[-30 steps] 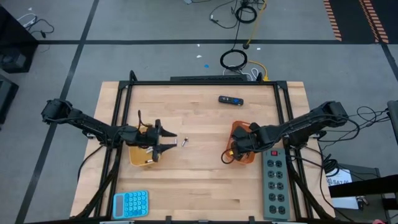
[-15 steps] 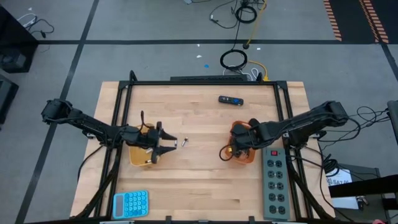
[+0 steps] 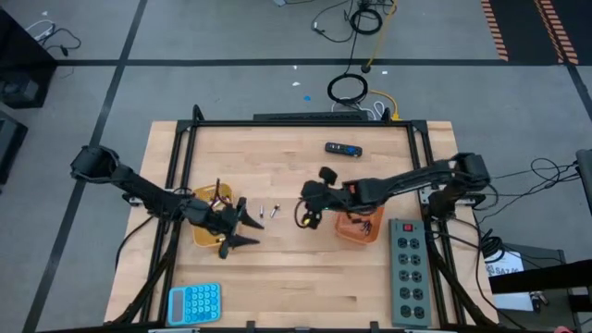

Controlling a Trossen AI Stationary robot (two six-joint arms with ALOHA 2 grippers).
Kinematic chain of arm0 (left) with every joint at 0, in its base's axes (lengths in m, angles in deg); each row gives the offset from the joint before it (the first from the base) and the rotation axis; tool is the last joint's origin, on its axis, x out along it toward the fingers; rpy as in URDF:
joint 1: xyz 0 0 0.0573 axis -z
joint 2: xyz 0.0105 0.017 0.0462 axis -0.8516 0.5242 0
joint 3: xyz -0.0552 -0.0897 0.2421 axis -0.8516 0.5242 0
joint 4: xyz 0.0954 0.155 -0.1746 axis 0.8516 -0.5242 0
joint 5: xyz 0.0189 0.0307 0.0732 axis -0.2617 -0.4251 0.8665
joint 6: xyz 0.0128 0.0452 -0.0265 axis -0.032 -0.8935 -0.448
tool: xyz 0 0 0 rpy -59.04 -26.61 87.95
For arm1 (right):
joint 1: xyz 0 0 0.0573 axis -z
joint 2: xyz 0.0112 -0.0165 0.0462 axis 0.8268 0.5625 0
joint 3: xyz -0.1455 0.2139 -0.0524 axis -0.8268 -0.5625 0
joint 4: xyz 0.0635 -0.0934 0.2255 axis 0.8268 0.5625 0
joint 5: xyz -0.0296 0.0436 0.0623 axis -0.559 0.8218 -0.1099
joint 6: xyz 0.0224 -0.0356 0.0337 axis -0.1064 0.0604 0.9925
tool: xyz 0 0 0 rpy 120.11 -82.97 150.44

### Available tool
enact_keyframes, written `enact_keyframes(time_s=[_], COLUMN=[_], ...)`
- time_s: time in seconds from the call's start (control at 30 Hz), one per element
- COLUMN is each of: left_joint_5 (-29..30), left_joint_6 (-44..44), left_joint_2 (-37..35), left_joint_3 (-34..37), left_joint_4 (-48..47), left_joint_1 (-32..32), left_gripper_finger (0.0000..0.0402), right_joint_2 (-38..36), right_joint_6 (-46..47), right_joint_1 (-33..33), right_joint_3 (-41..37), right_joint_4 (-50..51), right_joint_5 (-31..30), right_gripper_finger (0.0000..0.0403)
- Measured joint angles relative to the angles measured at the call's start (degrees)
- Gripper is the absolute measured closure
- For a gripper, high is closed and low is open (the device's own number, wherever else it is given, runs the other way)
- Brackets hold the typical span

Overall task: Sort batteries
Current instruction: Put the silver battery into the yellow bin

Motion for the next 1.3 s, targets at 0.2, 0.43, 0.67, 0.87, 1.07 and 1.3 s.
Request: enact_keyframes(time_s=[0.2, 0.43, 0.67, 0.87, 1.07, 1.3], left_joint_5=[9.51, 22.69, 33.40, 39.40, 39.50, 40.73], left_joint_6=[2.96, 7.38, 7.40, 7.38, 7.48, 9.78], left_joint_2=[2.33, 2.10, -2.55, -3.49, -3.39, -3.36], left_joint_3=[0.02, 0.00, 0.02, 0.02, 0.02, 0.00], left_joint_4=[1.94, -0.08, -3.55, -3.06, -2.75, -9.85], left_joint_1=[6.16, 10.27, 18.57, 20.73, 20.73, 18.06], left_gripper_finger=[0.0183, 0.0183, 0.0183, 0.0183, 0.0183, 0.0183], right_joint_2=[5.10, 6.02, 6.50, 9.27, 13.99, 15.57], right_joint_6=[-2.00, -7.80, -7.33, -10.33, -10.93, -10.70], right_joint_1=[3.04, 5.80, 2.74, 1.17, 2.55, 1.87], right_joint_3=[-0.04, -0.79, -0.08, 5.85, 10.52, 12.81], right_joint_4=[-3.61, -9.21, -10.21, -2.34, -1.60, 3.40], right_joint_5=[8.31, 14.93, 14.73, 11.53, 13.14, 12.62], right_gripper_finger=[0.0323, 0.0322, 0.0292, 0.0249, 0.0226, 0.0228])
